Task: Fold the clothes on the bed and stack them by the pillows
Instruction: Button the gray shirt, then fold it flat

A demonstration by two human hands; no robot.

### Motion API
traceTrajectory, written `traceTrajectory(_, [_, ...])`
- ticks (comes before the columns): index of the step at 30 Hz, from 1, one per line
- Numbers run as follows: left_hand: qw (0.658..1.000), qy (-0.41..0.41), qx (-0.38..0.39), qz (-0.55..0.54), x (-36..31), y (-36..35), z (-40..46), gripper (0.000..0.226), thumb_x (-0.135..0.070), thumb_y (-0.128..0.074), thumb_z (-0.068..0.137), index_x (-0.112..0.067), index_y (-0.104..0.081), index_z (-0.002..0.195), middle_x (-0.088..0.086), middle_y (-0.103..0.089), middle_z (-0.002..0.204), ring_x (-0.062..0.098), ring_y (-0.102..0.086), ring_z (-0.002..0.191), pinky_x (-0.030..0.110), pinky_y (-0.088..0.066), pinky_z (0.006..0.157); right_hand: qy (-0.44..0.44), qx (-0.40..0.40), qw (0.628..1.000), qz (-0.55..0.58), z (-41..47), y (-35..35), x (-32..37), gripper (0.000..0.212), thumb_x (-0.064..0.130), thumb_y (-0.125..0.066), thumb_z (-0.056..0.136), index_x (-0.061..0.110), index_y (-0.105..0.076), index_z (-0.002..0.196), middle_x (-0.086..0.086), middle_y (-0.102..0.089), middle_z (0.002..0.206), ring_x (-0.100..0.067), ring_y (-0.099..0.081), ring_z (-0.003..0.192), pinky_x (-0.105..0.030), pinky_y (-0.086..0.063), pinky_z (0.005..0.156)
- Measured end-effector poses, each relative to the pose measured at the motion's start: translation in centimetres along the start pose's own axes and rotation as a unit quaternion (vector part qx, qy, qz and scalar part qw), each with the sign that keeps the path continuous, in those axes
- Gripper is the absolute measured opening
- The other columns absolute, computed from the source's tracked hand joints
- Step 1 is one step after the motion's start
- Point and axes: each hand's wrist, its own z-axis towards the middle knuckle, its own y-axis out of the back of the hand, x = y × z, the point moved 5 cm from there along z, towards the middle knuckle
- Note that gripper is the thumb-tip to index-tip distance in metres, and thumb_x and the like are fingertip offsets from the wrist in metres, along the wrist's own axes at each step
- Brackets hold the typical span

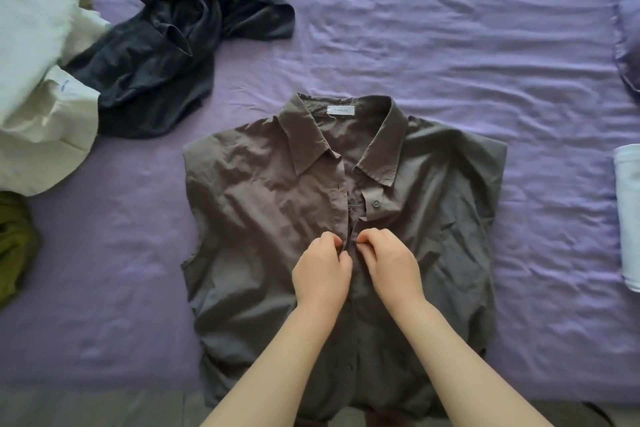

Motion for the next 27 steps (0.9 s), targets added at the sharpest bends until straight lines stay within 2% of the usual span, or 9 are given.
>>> traceTrajectory(5, [0.998, -0.005, -0.051, -0.026, -0.5, 0.4, -0.7, 0.02, -0.031, -0.048, 0.095, -0.022, -0.064, 0.104, -0.004, -0.063, 0.102, 0.017, -0.06, 0.093, 0.033, -0.049, 0.076, -0.009, 0.014, 1.0, -0.018, -0.1, -0.3, 0.0, 0.017, 0.028, -0.05, 0.095, 0.019, -0.061, 0.103, 0.0, -0.059, 0.096, -0.02, -0.058, 0.09, -0.03, -0.038, 0.065])
traceTrajectory(9, [0.988, 0.032, -0.046, -0.143, -0.5, -0.4, -1.0, 0.019, -0.019, -0.053, 0.092, -0.015, -0.065, 0.105, 0.001, -0.065, 0.099, 0.018, -0.061, 0.092, 0.038, -0.051, 0.083, -0.01, 0.048, 0.999, -0.003, 0.2, -0.8, 0.4, 0.016, 0.025, -0.049, 0.094, 0.016, -0.06, 0.102, -0.002, -0.059, 0.095, -0.023, -0.057, 0.089, -0.031, -0.039, 0.068])
traceTrajectory(11, [0.967, 0.075, -0.034, -0.24, -0.2, -0.7, -1.2, 0.015, -0.015, -0.054, 0.091, -0.014, -0.065, 0.101, -0.001, -0.066, 0.09, 0.017, -0.064, 0.082, 0.041, -0.055, 0.076, -0.039, 0.051, 0.996, 0.054, 0.5, -0.7, 0.3, 0.015, 0.021, -0.052, 0.093, 0.016, -0.064, 0.101, -0.003, -0.061, 0.094, -0.021, -0.058, 0.088, -0.032, -0.044, 0.073])
traceTrajectory(13, [0.944, 0.113, -0.027, -0.308, 0.2, -1.0, -1.2, 0.013, -0.012, -0.055, 0.091, -0.013, -0.065, 0.099, -0.007, -0.064, 0.082, 0.009, -0.063, 0.07, 0.034, -0.059, 0.065, -0.082, 0.05, 0.985, 0.142, 0.7, -0.6, -0.1, 0.014, 0.016, -0.056, 0.09, 0.017, -0.068, 0.099, -0.002, -0.065, 0.093, -0.017, -0.06, 0.086, -0.029, -0.047, 0.078])
traceTrajectory(15, [0.929, 0.133, -0.019, -0.345, 0.5, -1.4, -1.0, 0.016, -0.011, -0.056, 0.091, -0.013, -0.066, 0.104, -0.008, -0.064, 0.083, 0.005, -0.062, 0.07, 0.02, -0.055, 0.054, -0.106, 0.053, 0.972, 0.204, 0.5, -0.6, -0.4, 0.013, 0.013, -0.058, 0.089, 0.016, -0.069, 0.097, -0.001, -0.068, 0.092, -0.014, -0.063, 0.085, -0.025, -0.049, 0.08])
traceTrajectory(17, [0.918, 0.146, -0.008, -0.369, 0.7, -1.7, -0.9, 0.017, -0.012, -0.056, 0.092, -0.014, -0.064, 0.107, -0.008, -0.063, 0.087, 0.006, -0.062, 0.075, 0.014, -0.051, 0.052, -0.118, 0.051, 0.962, 0.242, 0.1, -0.6, -0.6, 0.012, 0.011, -0.059, 0.089, 0.016, -0.068, 0.096, 0.002, -0.068, 0.09, -0.011, -0.064, 0.083, -0.022, -0.05, 0.079])
traceTrajectory(23, [0.884, 0.185, 0.052, -0.426, 1.2, -2.2, -0.8, 0.027, -0.012, -0.052, 0.096, -0.01, -0.056, 0.123, -0.003, -0.062, 0.099, 0.007, -0.06, 0.085, 0.015, -0.05, 0.056, -0.147, 0.046, 0.934, 0.321, -0.4, -0.7, -1.0, 0.013, 0.011, -0.06, 0.089, 0.024, -0.058, 0.091, 0.008, -0.064, 0.084, 0.002, -0.064, 0.072, -0.008, -0.046, 0.066])
traceTrajectory(27, [0.886, 0.173, 0.072, -0.424, 1.1, -1.9, -0.5, 0.021, -0.011, -0.051, 0.096, -0.013, -0.058, 0.116, -0.003, -0.063, 0.092, 0.006, -0.059, 0.079, 0.013, -0.049, 0.053, -0.141, 0.042, 0.936, 0.319, -0.5, -0.7, -0.9, 0.014, 0.013, -0.061, 0.089, 0.026, -0.056, 0.089, 0.009, -0.064, 0.084, 0.004, -0.063, 0.072, -0.007, -0.046, 0.065])
